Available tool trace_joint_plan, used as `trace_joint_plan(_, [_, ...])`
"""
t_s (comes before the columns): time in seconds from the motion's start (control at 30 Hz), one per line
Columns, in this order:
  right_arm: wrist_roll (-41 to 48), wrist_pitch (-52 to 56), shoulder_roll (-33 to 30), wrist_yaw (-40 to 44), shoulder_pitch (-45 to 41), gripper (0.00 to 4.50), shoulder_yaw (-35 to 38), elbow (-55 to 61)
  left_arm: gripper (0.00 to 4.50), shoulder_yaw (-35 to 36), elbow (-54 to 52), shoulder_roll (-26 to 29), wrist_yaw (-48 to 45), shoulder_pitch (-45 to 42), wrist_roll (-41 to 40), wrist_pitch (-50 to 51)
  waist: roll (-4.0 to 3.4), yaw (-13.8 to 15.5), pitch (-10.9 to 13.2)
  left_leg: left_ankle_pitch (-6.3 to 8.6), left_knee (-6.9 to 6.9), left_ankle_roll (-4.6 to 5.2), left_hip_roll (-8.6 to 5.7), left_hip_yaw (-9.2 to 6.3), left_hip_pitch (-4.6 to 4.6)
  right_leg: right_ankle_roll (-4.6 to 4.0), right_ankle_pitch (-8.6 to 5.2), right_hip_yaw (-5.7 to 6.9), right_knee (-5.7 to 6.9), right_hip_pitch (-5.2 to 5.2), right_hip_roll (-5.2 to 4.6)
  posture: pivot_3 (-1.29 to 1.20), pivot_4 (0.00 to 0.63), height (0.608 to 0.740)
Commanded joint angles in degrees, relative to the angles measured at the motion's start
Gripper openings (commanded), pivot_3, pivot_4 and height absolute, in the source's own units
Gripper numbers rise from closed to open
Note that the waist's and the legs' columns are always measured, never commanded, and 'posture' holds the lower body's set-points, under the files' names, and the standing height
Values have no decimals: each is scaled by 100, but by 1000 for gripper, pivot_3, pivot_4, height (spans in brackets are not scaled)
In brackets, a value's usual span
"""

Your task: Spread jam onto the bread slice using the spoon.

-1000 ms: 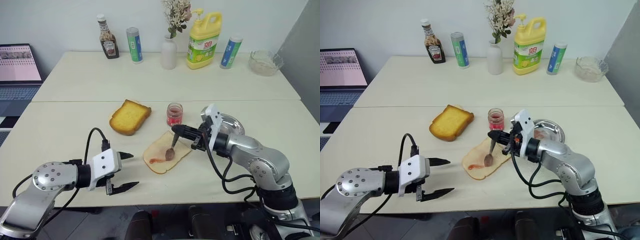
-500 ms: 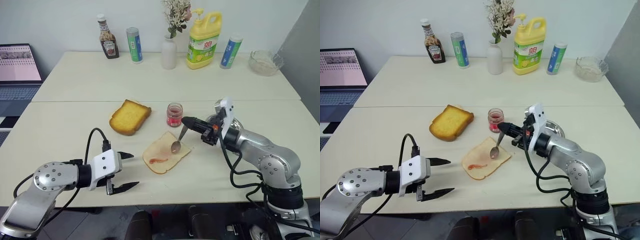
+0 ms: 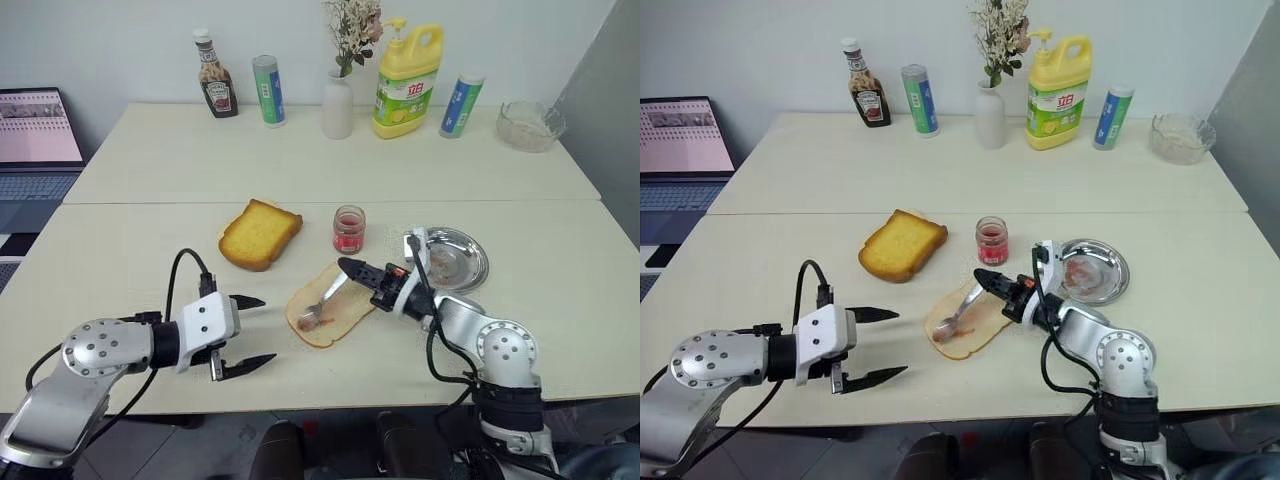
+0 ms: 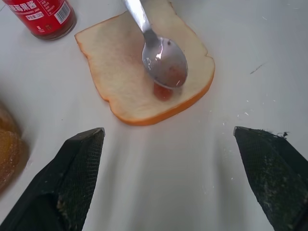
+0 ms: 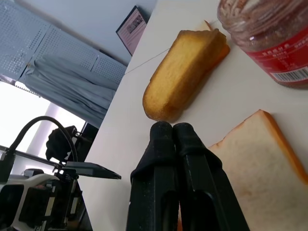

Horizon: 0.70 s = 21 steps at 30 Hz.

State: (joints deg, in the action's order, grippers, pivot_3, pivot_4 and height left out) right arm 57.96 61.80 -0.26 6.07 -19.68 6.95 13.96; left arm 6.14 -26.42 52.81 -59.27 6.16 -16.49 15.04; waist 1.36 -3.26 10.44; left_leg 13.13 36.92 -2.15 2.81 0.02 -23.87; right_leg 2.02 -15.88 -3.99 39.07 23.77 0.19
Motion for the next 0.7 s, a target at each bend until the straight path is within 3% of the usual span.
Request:
trace_joint_plan(0.03, [-178,-258,138,12,-129,15,-97,-230,4500,106,-51,22,-15,-31,-13,-134,0,0,0,0,0,0,0,0,0,0,0,0,0,0,0,0,150,740])
trace_joint_plan(0.17, [-363,-358,104,110,-186,15,-122,-458,4500,99,-24,59,-80,6,-15,-173,0,-1,0,0,-1,0,0,-1,1,0,0,1,1,0,0,0,150,740])
trace_joint_plan(0.5, [-159,25,-1057,513,-210,15,405,-445,4500,-35,30,7,-61,-71,86,-255,3,18,-2,0,1,0,-2,0,1,0,0,1,-1,-4,-2,0,150,740])
trace_joint_plan(0.7, [179,14,-1090,256,-430,15,786,-379,4500,-74,75,-4,-43,-82,119,-321,2,2,-1,0,0,0,0,-1,4,1,-1,0,1,-3,3,0,150,740])
